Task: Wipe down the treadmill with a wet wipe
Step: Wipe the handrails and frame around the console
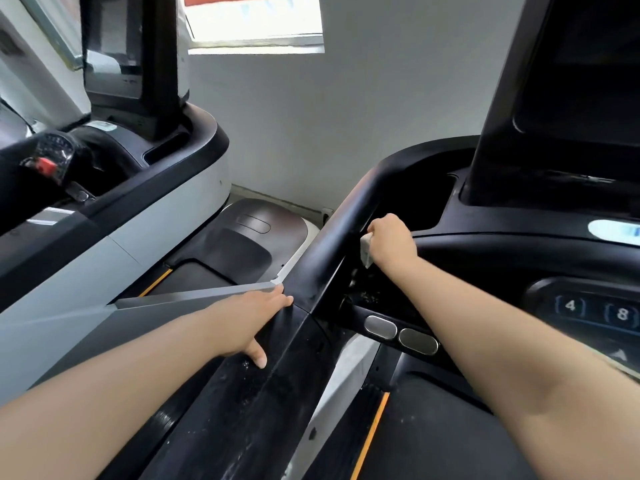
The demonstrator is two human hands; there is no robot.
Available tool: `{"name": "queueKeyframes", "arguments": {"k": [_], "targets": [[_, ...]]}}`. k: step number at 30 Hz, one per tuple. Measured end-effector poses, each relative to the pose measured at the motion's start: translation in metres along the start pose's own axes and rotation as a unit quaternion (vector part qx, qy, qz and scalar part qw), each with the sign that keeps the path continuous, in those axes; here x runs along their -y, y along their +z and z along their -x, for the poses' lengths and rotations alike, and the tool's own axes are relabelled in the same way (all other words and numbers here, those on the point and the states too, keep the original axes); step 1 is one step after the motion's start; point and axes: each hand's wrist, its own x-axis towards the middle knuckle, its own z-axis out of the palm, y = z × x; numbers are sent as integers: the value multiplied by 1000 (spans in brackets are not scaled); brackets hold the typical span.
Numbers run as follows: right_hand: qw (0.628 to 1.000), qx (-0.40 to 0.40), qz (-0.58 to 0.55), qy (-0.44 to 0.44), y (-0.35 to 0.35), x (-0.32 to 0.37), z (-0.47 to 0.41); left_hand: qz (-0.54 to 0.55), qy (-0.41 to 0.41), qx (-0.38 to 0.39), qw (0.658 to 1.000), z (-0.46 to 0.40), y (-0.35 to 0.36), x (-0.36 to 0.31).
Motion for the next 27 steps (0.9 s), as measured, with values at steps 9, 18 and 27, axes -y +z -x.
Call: {"name": "queueKeyframes", "arguments": {"k": [9, 18, 27], "targets": [[946, 4, -299, 122, 44, 22, 49, 33, -1, 4, 999, 2, 1, 3], [952, 78, -278, 99, 38, 7, 39, 63, 1, 4, 998, 6, -2, 2], [960, 77, -254, 93, 34, -4, 7, 67, -6, 4, 998, 1, 0, 4]]}}
